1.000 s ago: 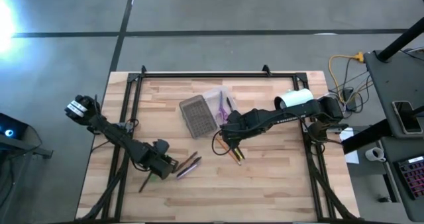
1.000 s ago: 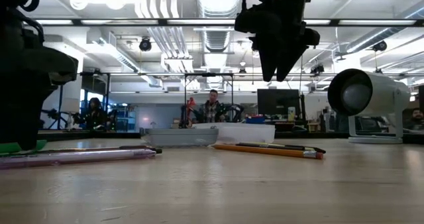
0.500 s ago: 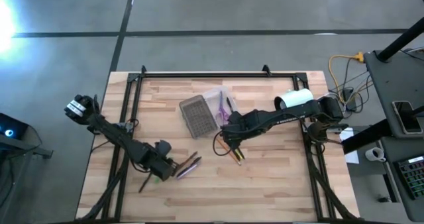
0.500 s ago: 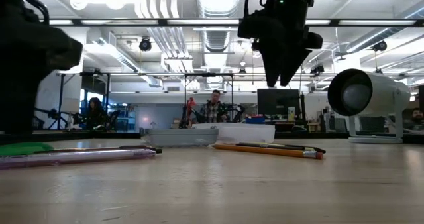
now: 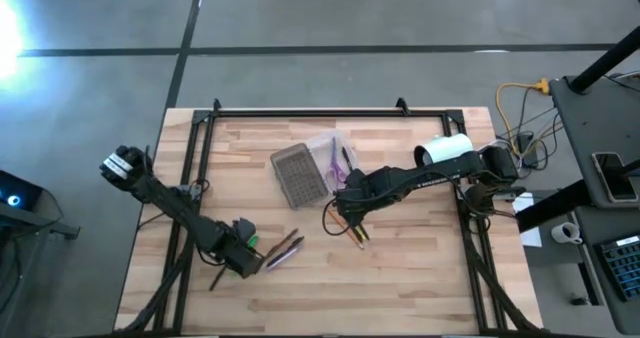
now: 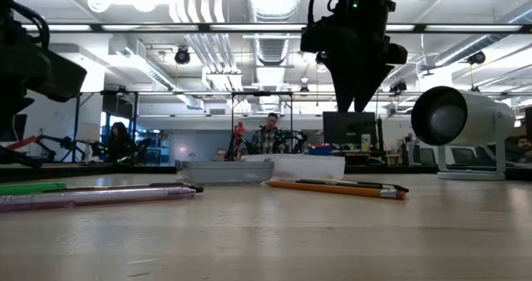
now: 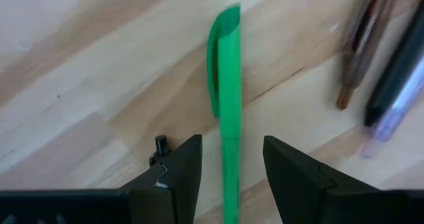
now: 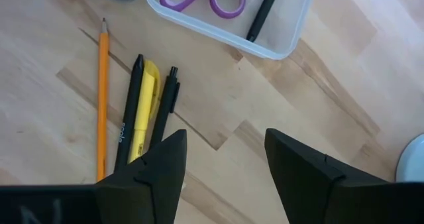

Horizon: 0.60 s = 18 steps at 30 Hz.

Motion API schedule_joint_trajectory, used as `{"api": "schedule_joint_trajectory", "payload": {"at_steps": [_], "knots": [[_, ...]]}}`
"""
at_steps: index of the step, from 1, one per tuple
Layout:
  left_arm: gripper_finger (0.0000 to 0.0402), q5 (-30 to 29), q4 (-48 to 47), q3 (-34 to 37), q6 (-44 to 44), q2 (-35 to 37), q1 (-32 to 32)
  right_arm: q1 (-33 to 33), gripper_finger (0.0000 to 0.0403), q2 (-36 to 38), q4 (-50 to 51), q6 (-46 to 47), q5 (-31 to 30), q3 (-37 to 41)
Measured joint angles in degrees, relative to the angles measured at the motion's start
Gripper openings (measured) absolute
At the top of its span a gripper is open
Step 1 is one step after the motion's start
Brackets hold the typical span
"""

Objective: Pick & place school supplies into a supply box
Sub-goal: Put the green pen into the black supply box

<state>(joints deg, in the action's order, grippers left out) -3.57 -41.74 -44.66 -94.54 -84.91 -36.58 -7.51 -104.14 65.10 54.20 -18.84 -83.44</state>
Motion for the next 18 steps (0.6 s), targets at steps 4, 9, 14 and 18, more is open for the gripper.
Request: {"api": "schedule_joint_trajectory", "payload": {"at_steps": [4,9,14,18], "knots": [[0.0145,0.65,0.10,0.00,0.47,-1.73,-0.17,0.02,0.0196,0.00,-0.12,-0.31,-0.01,0.00],[0.0138,1.09,0.10,-0.05,0.48,-2.73,-0.13,0.02,0.0196,0.00,-0.12,-0.42,-0.06,0.00],[0.0096,1.07,-0.32,-0.09,1.00,-3.17,-0.13,0.01,0.0196,0.00,-0.10,-0.42,-0.21,0.00],[0.0043,0.92,-0.07,-0.07,2.18,-3.12,-0.08,-0.51,0.0194,0.07,-0.09,-0.42,-0.78,-0.02]]}}
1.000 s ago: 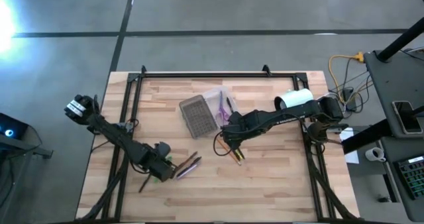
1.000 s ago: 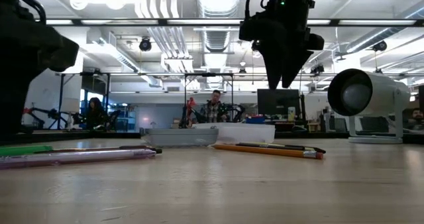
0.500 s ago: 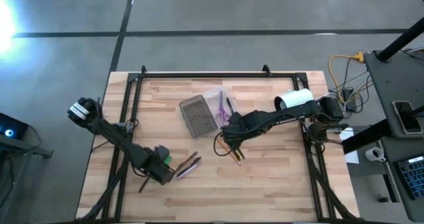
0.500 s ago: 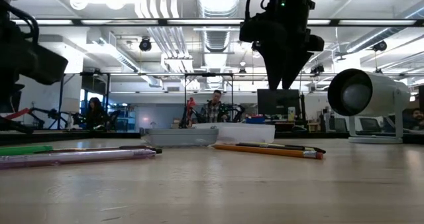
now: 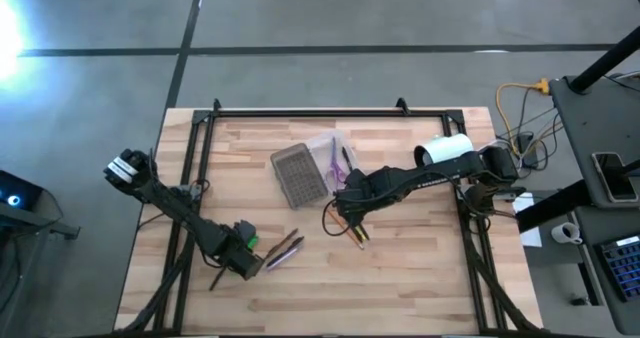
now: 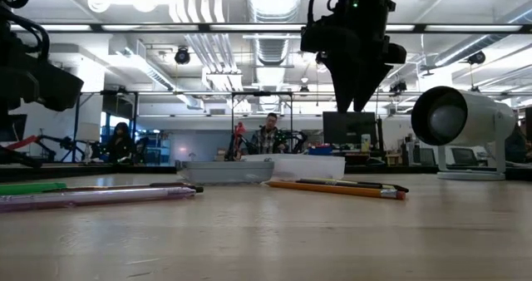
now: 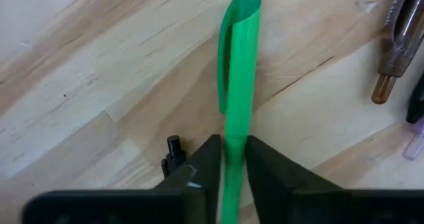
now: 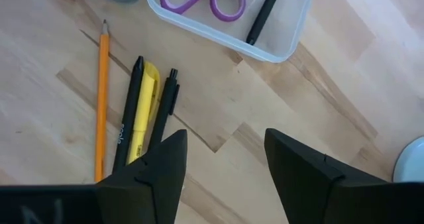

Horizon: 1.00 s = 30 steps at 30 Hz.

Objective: Pick & place school supplies into a supply box
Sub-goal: Put the green pen into the black supply box

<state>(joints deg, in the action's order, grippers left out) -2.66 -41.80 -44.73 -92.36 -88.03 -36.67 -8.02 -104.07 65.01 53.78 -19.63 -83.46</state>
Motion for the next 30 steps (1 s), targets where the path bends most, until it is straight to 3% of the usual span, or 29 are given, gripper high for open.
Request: {"api": "schedule_joint_trajectory", "payload": {"at_steps": [3,9,15,21,26,30], "knots": [[0.0016,-0.58,0.20,0.00,0.04,-0.02,0.02,-1.23,0.0187,1.18,-0.02,0.59,-2.08,-0.19],[0.0014,-1.37,0.84,-0.02,-1.14,0.54,1.56,-5.47,0.0170,7.88,0.22,6.70,-12.13,-0.22],[0.0012,-7.96,4.52,-0.01,0.32,6.76,4.30,-7.99,0.0155,15.51,1.24,13.46,-18.06,0.03],[0.0014,-18.79,21.22,3.31,6.64,16.02,11.43,-8.38,0.0147,18.20,2.10,16.81,-19.64,0.11],[0.0015,-17.69,43.57,9.19,14.78,19.69,23.79,-8.36,0.0141,17.76,2.08,17.74,-20.00,0.13],[0.0016,-15.65,60.97,12.63,16.35,19.25,34.03,-8.98,0.0135,17.76,2.16,22.02,-21.94,0.13]]}}
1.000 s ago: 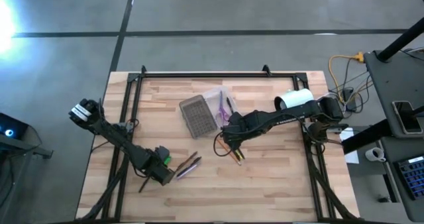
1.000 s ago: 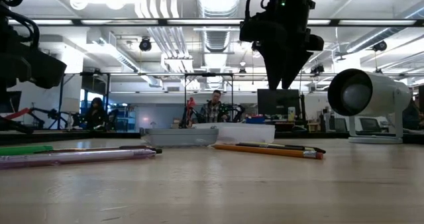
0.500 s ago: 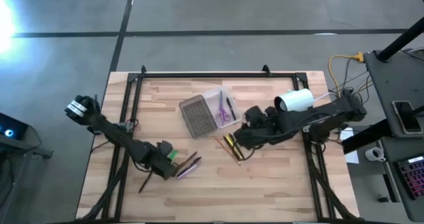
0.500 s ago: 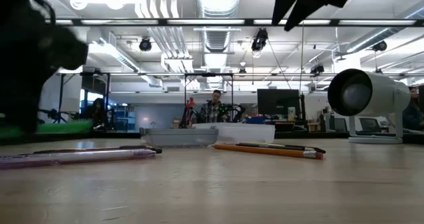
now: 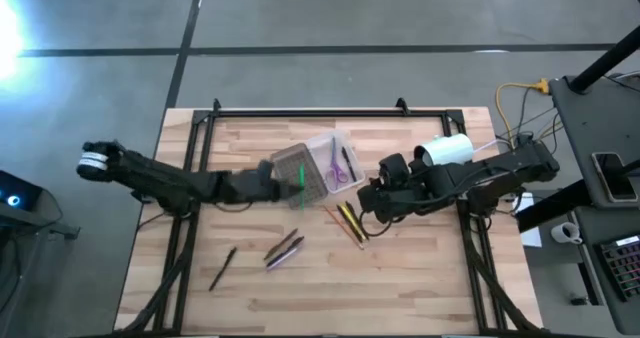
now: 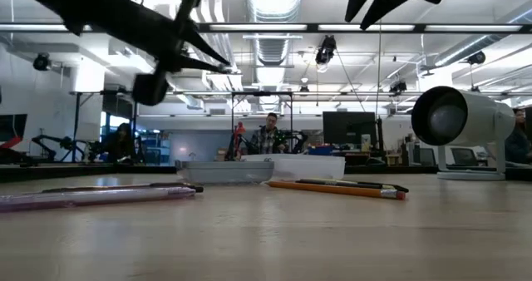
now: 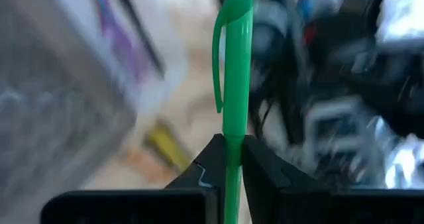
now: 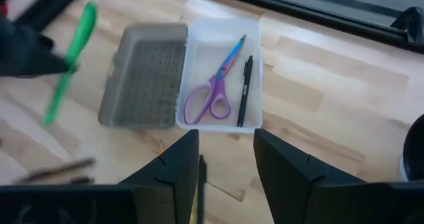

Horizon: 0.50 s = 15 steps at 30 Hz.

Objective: Pick & place school supplies into a supply box
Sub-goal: Put the green pen into the black supply box

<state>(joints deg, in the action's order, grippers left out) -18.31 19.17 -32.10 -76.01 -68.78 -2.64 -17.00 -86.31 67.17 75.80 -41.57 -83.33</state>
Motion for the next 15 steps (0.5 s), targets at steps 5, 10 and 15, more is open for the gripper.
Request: {"api": "schedule_joint_trajectory", "payload": {"at_steps": [5,10,15], "knots": [[0.0017,2.13,1.36,-3.67,0.15,-5.00,9.90,-0.50,0.0133,0.47,0.46,5.10,-2.17,0.07],[0.0017,8.08,-1.43,-16.47,4.57,-17.05,14.18,-0.63,0.0133,0.22,0.55,6.08,-1.94,0.07],[0.0017,13.58,-2.94,-27.28,3.71,-29.59,17.18,-0.87,0.0133,0.36,3.64,10.51,-2.00,0.07]]}}
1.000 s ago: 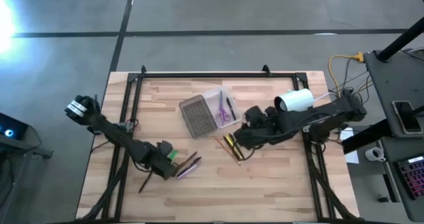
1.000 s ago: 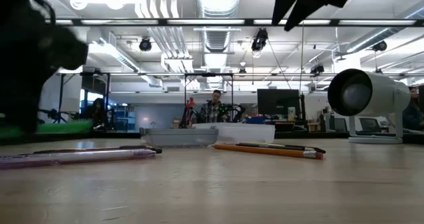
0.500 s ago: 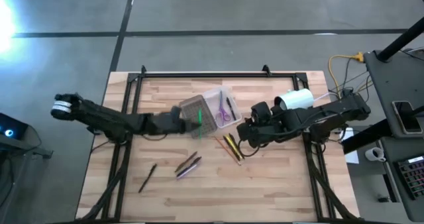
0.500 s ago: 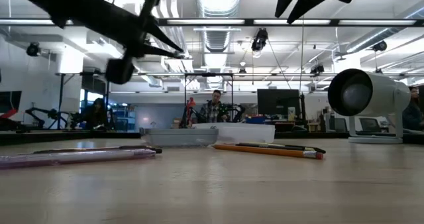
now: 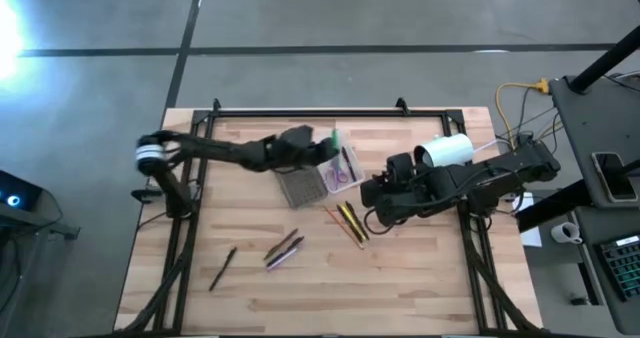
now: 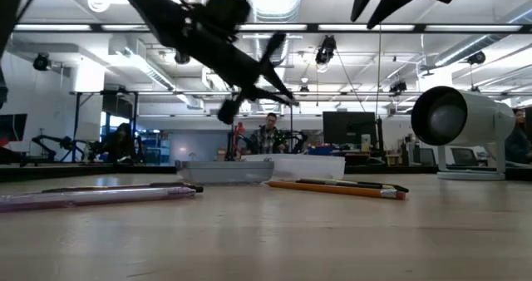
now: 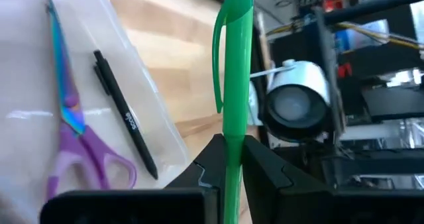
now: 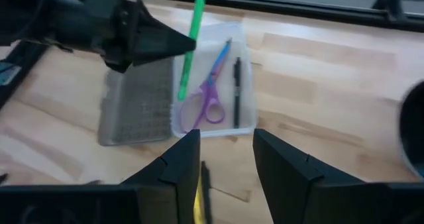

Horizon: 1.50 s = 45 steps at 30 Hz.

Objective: Pick & place school supplies into a supply box
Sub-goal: Put the green pen into the black supply box, then put the black pen into the black supply box

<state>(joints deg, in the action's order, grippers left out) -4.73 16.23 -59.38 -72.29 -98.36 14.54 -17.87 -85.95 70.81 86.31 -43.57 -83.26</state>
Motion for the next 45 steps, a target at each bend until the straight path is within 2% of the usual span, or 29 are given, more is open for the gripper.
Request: {"api": "schedule_joint_trajectory", "payload": {"at_steps": [5,9,14,26,29,31,34,37,41,43,45], "knots": [[0.0017,-0.10,-1.53,-2.89,-5.11,-5.77,0.13,-1.12,0.0139,0.00,5.27,4.44,0.02,-0.02],[0.0018,-3.05,-1.41,-1.81,-8.52,-6.10,0.41,-2.16,0.0141,0.07,7.44,6.44,0.00,-0.04],[0.0025,-3.74,-1.98,-1.74,-9.20,-6.18,1.85,-2.14,0.0143,0.07,7.42,6.31,-0.10,0.02],[0.0153,-2.06,-3.37,-1.74,-8.88,-5.72,2.12,-2.12,0.0148,0.07,7.42,3.59,-1.16,0.04],[0.0167,2.23,-5.68,-1.67,-3.18,-4.40,2.15,-2.12,0.0149,0.07,7.42,3.18,-1.18,0.04],[0.0170,7.29,-8.34,-1.65,4.96,-2.20,1.68,-2.12,0.0150,0.07,7.49,3.01,-1.18,0.07],[0.0171,13.61,-19.17,-1.67,18.50,3.76,-0.80,-2.12,0.0150,0.07,7.69,0.43,-1.16,0.11],[0.0171,13.71,-36.42,-1.67,25.77,11.23,-4.88,-2.12,0.0148,0.07,7.65,-3.91,-0.54,0.13],[0.0171,7.75,-57.91,-1.51,26.57,20.37,-10.63,-1.95,0.0144,0.04,7.32,-8.58,1.00,0.15],[0.0171,3.53,-64.94,-0.57,22.94,24.26,-14.02,-1.65,0.0143,-0.17,6.91,-9.62,1.04,0.15],[0.0171,2.98,-68.44,1.05,18.70,27.49,-17.10,-1.32,0.0144,-0.47,6.54,-10.66,1.14,0.18]]}}
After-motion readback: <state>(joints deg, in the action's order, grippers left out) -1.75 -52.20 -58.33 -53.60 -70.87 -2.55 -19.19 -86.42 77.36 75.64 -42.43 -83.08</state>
